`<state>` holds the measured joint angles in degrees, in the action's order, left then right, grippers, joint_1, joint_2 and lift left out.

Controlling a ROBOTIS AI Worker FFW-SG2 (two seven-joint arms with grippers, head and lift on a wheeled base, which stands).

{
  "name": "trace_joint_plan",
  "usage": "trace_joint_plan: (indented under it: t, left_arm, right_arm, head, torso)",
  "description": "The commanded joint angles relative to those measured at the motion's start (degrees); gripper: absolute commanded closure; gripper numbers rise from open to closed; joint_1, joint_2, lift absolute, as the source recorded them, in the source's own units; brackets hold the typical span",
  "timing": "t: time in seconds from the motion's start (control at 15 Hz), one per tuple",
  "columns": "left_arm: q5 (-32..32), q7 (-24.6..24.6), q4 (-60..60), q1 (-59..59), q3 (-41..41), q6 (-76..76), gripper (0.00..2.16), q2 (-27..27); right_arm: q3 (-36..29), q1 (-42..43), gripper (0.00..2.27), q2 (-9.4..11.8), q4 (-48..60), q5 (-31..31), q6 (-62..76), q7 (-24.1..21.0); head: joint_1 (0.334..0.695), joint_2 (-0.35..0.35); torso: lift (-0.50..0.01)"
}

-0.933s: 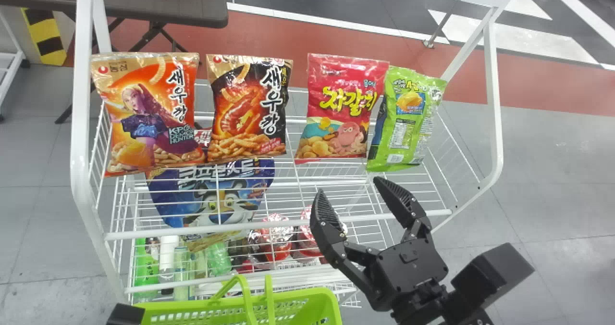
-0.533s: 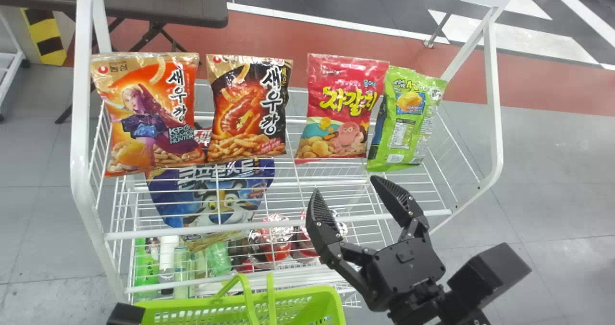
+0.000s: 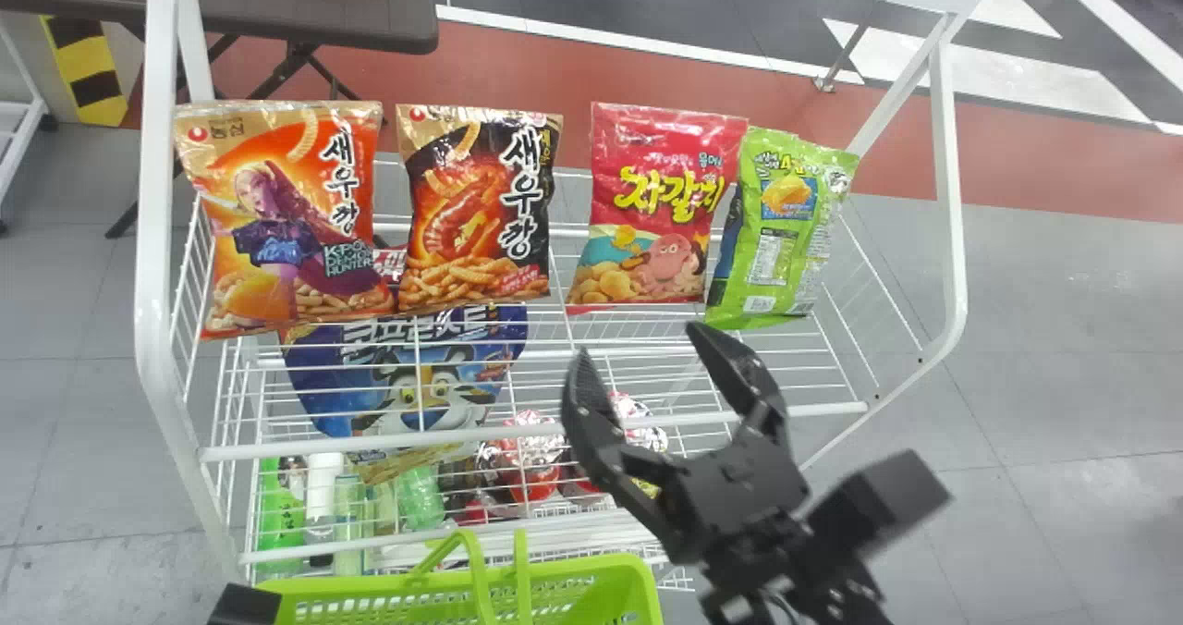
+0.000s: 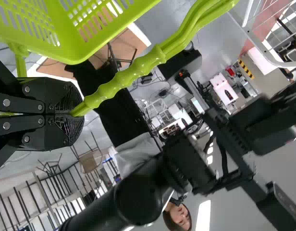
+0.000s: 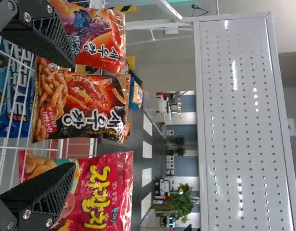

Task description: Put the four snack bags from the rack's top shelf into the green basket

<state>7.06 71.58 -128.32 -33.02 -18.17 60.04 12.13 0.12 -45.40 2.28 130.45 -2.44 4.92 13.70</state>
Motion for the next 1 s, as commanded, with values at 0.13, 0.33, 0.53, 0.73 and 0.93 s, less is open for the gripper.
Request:
trace_joint_plan:
  t: [0.13, 0.33, 0.53, 0.73, 0.93]
  left_arm:
    - [1.38, 0.14, 0.44, 1.12, -0.2, 0.21, 1.66, 1.14]
    - [1.99, 0.05, 0.53, 1.38, -0.2, 0.04, 1.66, 1.67]
    - [2.08, 0.05, 0.53, 1.47, -0.28, 0.04, 1.66, 1.93]
    - [2.26, -0.13, 0.44, 1.47, -0.28, 0.04, 1.66, 2.11]
    - [2.17, -0.04, 0.53, 1.91, -0.55, 0.04, 1.66, 2.2]
  right_arm:
    - [9.99, 21.41, 0.08, -1.32, -17.68, 4.11, -4.71, -0.35]
    - [13.95, 34.59, 0.08, -2.34, -28.76, 4.81, -10.16, -0.7]
    - [17.46, 42.41, 0.08, -2.34, -35.7, 6.22, -14.2, -1.05]
    - [18.25, 46.98, 0.08, -2.34, -41.06, 5.6, -15.78, -0.96]
    - [19.75, 50.32, 0.5, -2.34, -44.84, 5.69, -17.54, 0.53]
  head:
    - [0.695, -0.35]
    - [0.695, -0.28]
    - [0.695, -0.151]
    - [0.695, -0.102]
    - [0.695, -0.081]
  torso:
    - [0.0]
    - [0.0]
    - [0.0]
    - [0.0]
    - [0.0]
